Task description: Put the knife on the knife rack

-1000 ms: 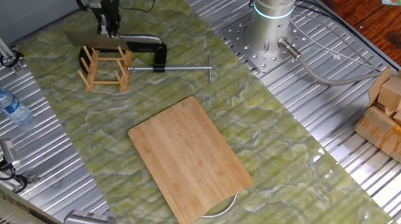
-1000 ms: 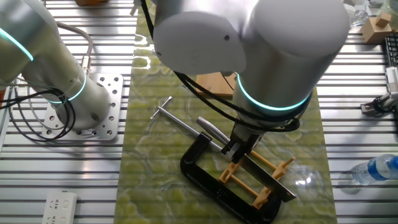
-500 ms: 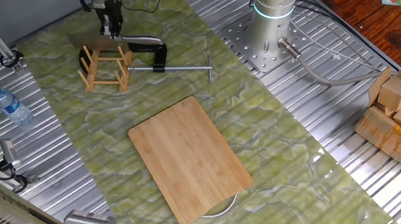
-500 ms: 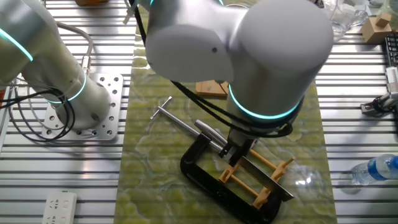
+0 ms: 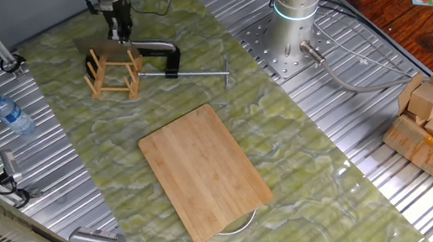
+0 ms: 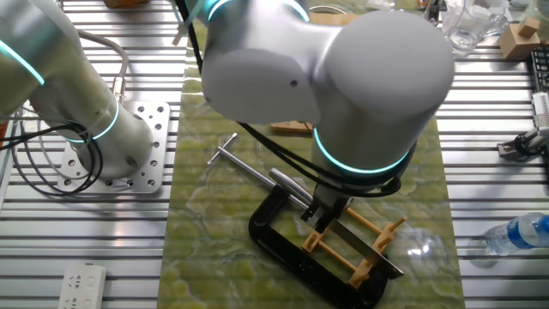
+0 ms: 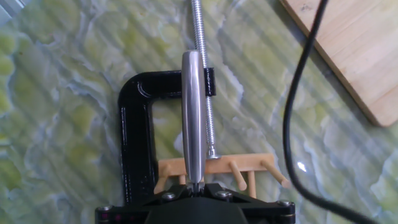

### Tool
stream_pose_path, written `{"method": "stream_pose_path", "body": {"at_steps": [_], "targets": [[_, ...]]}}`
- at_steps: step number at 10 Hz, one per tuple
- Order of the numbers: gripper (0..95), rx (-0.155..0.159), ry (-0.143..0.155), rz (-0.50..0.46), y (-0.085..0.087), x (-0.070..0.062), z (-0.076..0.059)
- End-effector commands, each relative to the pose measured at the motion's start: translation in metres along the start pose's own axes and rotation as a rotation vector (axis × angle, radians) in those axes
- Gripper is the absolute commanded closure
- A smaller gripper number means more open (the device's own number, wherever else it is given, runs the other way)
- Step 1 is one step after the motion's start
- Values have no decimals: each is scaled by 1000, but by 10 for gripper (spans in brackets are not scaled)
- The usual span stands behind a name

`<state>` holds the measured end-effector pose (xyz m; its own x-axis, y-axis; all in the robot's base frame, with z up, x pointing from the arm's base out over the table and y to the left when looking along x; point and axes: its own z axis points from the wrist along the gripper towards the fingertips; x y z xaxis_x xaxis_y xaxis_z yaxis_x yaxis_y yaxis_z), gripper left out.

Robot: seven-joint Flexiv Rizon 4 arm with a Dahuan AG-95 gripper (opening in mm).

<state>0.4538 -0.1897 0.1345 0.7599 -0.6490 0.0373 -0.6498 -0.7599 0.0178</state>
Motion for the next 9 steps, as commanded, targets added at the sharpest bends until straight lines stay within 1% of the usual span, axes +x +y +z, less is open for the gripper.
{"method": "stream_pose_path", "body": {"at_steps": [1, 6, 9], "targets": [[950, 12, -4, 3, -1, 2, 8], [950, 18, 4, 7, -1, 3, 25], [950, 18, 10, 8, 0, 3, 26]]}}
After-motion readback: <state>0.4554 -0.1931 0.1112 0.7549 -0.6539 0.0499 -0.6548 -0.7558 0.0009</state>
